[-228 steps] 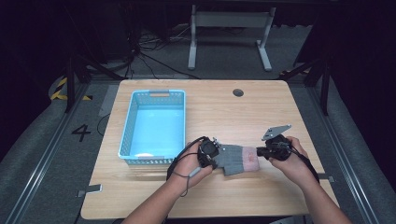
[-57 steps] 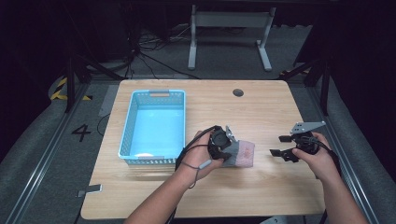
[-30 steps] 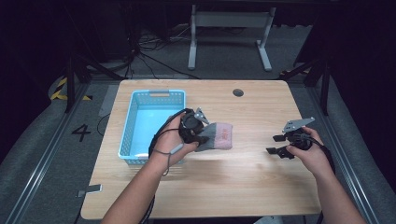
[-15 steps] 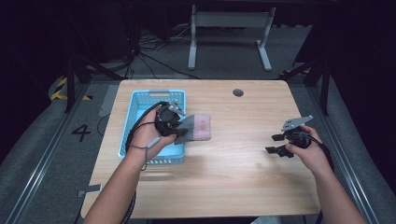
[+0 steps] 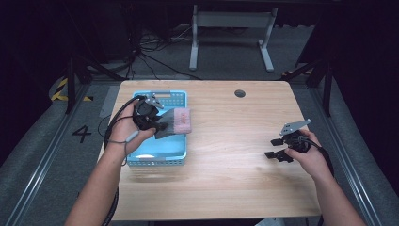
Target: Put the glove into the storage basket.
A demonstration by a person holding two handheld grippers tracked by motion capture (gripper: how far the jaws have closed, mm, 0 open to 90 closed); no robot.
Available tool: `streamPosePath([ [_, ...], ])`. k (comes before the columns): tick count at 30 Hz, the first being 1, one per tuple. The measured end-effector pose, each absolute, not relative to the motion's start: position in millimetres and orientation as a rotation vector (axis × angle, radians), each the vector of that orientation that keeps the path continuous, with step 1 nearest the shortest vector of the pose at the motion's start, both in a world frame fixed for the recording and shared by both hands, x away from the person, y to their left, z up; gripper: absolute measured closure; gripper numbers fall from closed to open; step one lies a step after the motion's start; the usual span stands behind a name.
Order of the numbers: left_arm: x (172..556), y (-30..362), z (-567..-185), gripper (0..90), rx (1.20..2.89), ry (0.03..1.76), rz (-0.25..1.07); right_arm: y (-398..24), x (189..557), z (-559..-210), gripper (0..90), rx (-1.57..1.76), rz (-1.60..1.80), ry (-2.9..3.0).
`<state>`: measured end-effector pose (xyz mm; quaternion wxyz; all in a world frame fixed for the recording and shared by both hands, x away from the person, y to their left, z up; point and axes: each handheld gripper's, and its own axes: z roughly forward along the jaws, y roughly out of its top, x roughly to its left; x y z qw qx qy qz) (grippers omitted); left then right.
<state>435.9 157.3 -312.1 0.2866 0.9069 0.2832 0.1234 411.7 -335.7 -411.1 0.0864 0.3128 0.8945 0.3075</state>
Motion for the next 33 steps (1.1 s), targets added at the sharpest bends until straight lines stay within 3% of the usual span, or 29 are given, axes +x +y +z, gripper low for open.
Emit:
streamPosePath([
  [13,466,173,-331,68.1,2.486,0.788,0.357,-343,398,-415,34.5,0.975,0.914,2.651],
  [33,504,171,-379,67.5,2.551,0.833,0.173,-334,378,-422,32.8,0.969,0.886,2.662],
])
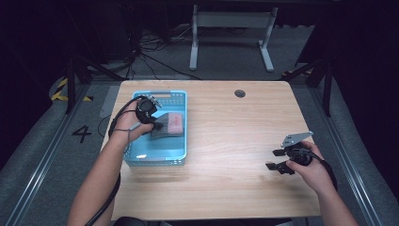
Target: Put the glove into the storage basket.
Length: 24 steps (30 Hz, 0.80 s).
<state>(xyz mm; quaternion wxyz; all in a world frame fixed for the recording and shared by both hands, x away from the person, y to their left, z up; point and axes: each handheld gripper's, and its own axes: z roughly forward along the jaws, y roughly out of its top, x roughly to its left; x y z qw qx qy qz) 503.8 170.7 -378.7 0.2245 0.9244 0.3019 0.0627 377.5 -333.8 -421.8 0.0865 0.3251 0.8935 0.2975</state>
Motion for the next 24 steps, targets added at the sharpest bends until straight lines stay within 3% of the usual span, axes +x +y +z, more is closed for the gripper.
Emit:
streamPosePath([
  [13,520,166,-405,66.2,2.599,0.853,0.044,-341,369,-425,31.8,1.004,0.874,2.645],
  [24,526,166,-414,60.2,2.597,0.856,0.017,-339,369,-424,30.9,1.004,0.875,2.643],
])
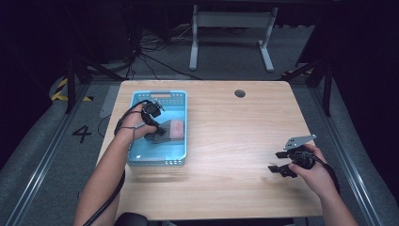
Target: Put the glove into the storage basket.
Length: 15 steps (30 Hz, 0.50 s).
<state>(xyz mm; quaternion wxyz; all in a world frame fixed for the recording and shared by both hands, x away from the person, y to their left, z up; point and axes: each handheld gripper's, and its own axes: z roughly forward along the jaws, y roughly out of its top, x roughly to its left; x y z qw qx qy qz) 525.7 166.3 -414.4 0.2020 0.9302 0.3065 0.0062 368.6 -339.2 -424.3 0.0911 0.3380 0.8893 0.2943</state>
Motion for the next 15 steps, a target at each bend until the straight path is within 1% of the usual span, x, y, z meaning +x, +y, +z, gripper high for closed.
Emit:
streamPosePath([
  [2,526,166,-416,56.0,2.599,0.876,0.021,-339,369,-424,30.7,1.001,0.874,2.641],
  [3,526,166,-415,54.0,2.589,0.872,0.045,-339,369,-424,30.5,0.998,0.876,2.64],
  [5,526,165,-415,51.3,2.567,0.845,0.039,-339,369,-423,30.4,0.996,0.879,2.638],
  [8,524,164,-414,43.9,2.533,0.843,0.073,-338,369,-422,30.0,0.995,0.881,2.636],
  [15,512,167,-396,38.3,2.429,0.859,0.121,-337,374,-421,28.9,0.98,0.892,2.635],
])
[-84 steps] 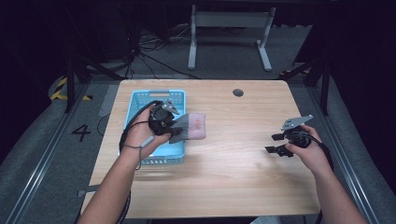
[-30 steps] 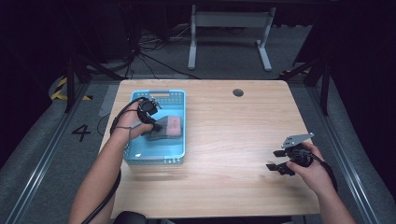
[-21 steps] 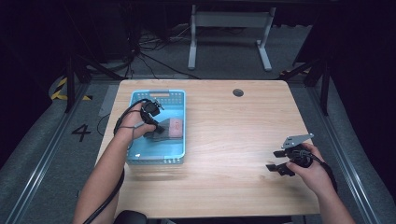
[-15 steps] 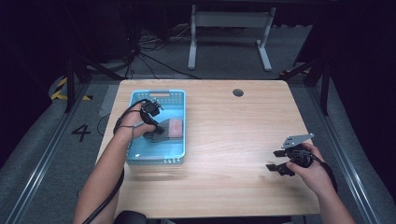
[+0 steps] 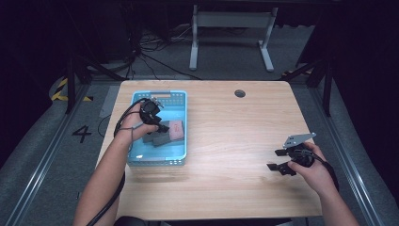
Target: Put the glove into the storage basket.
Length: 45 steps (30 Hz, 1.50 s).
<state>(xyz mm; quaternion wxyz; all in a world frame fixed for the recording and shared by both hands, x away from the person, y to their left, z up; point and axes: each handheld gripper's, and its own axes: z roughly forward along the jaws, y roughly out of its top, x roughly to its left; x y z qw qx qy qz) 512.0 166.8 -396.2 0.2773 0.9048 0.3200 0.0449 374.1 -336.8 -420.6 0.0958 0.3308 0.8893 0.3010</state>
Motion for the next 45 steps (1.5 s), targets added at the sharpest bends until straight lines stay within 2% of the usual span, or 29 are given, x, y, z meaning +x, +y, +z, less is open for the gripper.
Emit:
streamPosePath([
  [7,477,161,-366,36.7,2.303,0.827,0.146,-332,385,-417,28.7,0.944,0.911,2.643],
  [12,451,154,-349,32.1,2.243,0.824,0.174,-325,393,-414,28.6,0.92,0.925,2.654],
  [22,400,124,-334,29.6,2.229,0.746,0.159,-317,404,-416,27.7,0.889,0.916,2.678],
  [35,370,77,-356,26.2,2.22,0.642,0.084,-323,404,-420,27.2,0.914,0.914,2.68],
  [45,365,43,-395,16.9,2.249,0.55,0.019,-327,404,-422,25.6,0.922,0.901,2.681],
])
